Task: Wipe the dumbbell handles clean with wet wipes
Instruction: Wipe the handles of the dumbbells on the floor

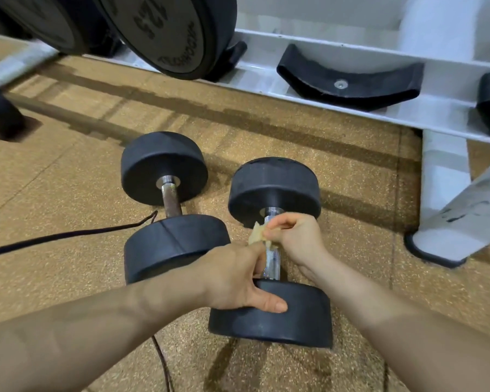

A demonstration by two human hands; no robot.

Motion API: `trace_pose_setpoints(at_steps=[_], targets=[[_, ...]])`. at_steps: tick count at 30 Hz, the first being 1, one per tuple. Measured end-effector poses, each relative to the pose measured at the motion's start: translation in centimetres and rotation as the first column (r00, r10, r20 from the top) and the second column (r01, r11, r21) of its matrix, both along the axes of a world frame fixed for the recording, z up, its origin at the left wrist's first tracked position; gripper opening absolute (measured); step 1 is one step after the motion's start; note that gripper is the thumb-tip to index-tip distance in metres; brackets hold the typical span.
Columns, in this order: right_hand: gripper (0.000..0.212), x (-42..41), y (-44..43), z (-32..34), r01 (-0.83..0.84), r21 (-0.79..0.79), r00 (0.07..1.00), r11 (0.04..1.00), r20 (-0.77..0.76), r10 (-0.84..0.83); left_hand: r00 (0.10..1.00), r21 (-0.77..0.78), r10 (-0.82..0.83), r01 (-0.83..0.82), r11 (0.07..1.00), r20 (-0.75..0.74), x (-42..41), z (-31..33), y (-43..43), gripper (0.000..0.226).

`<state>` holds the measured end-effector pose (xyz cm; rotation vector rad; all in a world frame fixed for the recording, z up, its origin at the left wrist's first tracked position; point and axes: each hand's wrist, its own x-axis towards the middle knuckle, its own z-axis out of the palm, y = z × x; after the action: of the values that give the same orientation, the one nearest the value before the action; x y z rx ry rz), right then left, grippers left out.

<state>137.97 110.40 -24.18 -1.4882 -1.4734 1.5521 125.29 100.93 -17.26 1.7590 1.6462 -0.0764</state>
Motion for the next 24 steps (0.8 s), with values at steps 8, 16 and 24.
trace_pose_setpoints(at_steps=[8,16,24], targets=[[0.009,0.5,0.4,-0.4,0.050,-0.133,0.999,0.990,-0.012,-0.052,0.999,0.032,0.032,-0.033,0.999,0.032,-0.1,-0.1,-0.2,0.058],[0.028,1.8,-1.1,0.4,-0.417,-0.078,0.858,0.905,0.293,0.421,0.996,0.083,0.081,-0.085,0.993,0.046,-0.1,-0.1,-1.4,0.053],[0.029,1.5,-1.1,0.2,-0.455,0.031,0.839,0.890,0.351,0.416,0.996,0.091,-0.067,0.062,0.994,0.056,-1.5,0.7,-3.3,0.069]])
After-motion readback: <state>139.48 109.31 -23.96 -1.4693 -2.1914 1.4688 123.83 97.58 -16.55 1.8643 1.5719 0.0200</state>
